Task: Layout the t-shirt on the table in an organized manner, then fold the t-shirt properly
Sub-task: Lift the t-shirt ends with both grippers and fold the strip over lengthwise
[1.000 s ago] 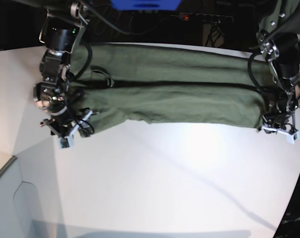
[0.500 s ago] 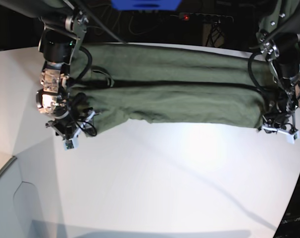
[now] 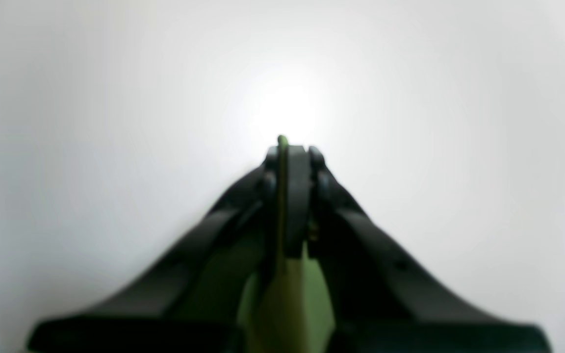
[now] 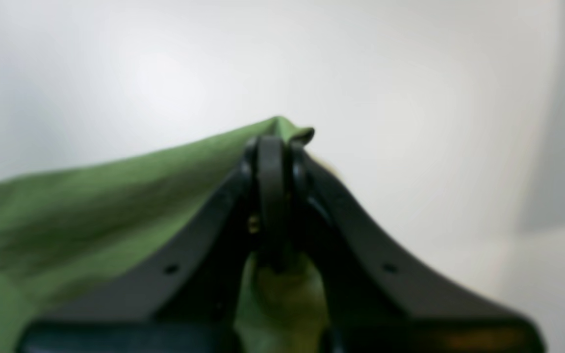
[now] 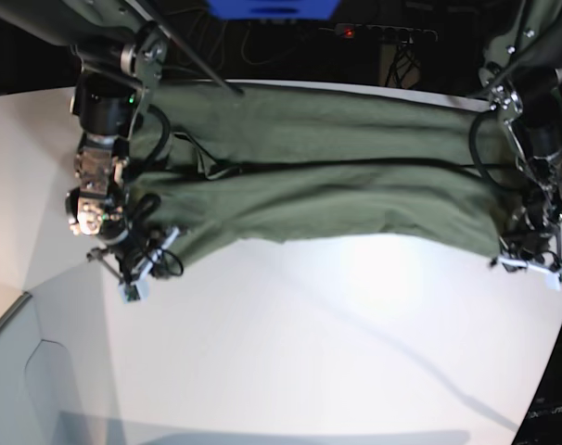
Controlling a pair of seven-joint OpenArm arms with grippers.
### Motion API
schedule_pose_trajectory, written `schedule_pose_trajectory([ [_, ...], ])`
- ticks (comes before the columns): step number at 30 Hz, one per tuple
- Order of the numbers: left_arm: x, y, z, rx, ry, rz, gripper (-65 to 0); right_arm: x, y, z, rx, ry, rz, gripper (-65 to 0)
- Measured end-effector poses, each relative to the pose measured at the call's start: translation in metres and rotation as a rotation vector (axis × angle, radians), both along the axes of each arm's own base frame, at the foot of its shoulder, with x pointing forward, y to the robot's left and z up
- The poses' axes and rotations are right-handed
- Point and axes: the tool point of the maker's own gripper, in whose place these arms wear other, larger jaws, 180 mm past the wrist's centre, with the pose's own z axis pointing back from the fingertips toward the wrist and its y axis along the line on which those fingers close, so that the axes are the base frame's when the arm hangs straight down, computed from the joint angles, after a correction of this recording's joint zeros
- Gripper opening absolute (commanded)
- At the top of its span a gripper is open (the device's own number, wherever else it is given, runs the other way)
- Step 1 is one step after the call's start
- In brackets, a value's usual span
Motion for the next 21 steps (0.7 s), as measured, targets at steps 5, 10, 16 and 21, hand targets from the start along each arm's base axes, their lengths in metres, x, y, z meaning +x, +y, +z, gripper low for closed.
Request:
schedule_pose_trajectory([
  [5,0.026,-0.006,0.025,0.001,-0.068,-0.008,-64.9,0.032,-0.002,0.033,-0.001,-0.08,-0.003,-65.0],
  [10,0.034,-0.009,0.033,-0.005,-0.085,-0.013,-64.9,0.048,-0.01,0.061,-0.025,-0.152,-0.015,-65.0],
  [16,0.05,-0.008,0.052,-0.003,-0.132,-0.01,-64.9,0.058,-0.016,0.09,-0.046,-0.23,-0.028,-65.0],
  [21,0.063,-0.009,0.068,-0.004,-0.169,-0.011,-64.9,0.044,-0.022,0.084,-0.065,-0.223,-0.037,-65.0],
])
